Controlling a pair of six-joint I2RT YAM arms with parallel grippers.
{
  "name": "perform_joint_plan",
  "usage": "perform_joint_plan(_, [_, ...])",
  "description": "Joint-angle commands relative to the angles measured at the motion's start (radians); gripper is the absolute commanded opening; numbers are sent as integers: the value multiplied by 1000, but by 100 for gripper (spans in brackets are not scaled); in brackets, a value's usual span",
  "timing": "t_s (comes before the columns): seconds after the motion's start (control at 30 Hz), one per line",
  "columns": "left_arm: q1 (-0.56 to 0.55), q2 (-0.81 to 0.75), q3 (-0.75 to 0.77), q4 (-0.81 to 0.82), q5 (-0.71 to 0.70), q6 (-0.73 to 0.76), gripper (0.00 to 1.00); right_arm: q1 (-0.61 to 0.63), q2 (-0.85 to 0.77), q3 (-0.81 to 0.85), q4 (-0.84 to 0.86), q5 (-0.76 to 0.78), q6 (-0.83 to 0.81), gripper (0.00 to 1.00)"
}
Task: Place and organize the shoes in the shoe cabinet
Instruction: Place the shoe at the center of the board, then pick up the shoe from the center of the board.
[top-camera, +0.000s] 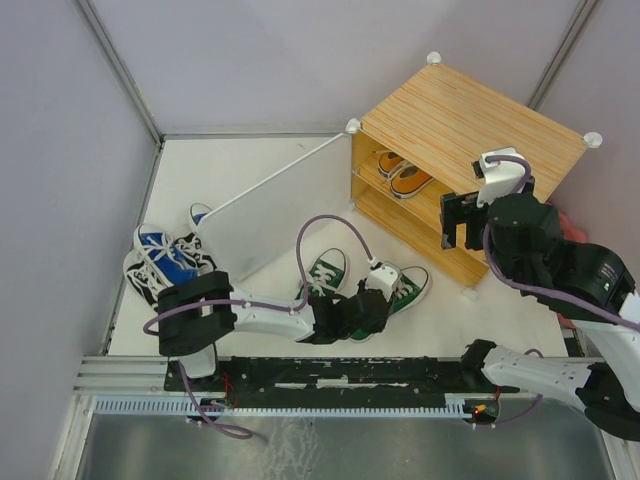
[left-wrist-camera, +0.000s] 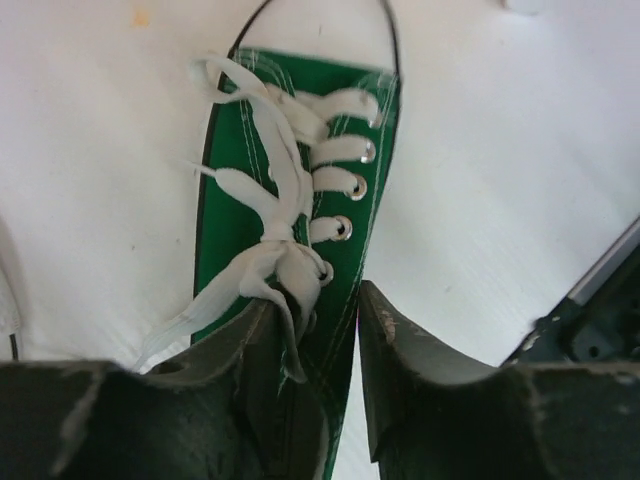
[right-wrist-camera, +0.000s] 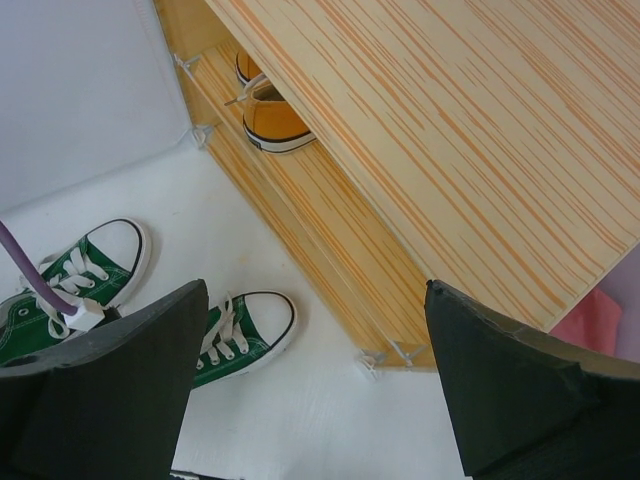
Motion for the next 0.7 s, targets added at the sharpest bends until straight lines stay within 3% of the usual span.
perform_joint_plan(0.0, [-17, -44, 93, 95, -37, 32, 45, 3, -31, -15, 21, 5, 3, 97])
perform_joint_plan(0.1, [-34, -101, 96, 62, -50, 74, 60, 3, -37, -19, 24, -1, 2, 99])
perform_joint_plan(0.13, [-41, -122, 99, 49, -63, 97, 75, 3, -37, -21, 26, -4, 2, 100])
perform_joint_plan(0.17, [-46, -145, 101, 30, -74, 110, 82, 3, -36, -23, 27, -10, 0, 100])
perform_joint_plan(0.3, [-54, -231, 100, -52, -104, 137, 100, 3, -24, -28, 30, -18, -3, 99])
perform_joint_plan(0.5, [-58, -435, 35, -205, -249, 218, 99, 3, -32, -47, 60, -25, -6, 99])
perform_joint_plan(0.67, [-57, -608, 81, -336, -326, 332, 100, 2, -19, -57, 80, -39, -11, 99])
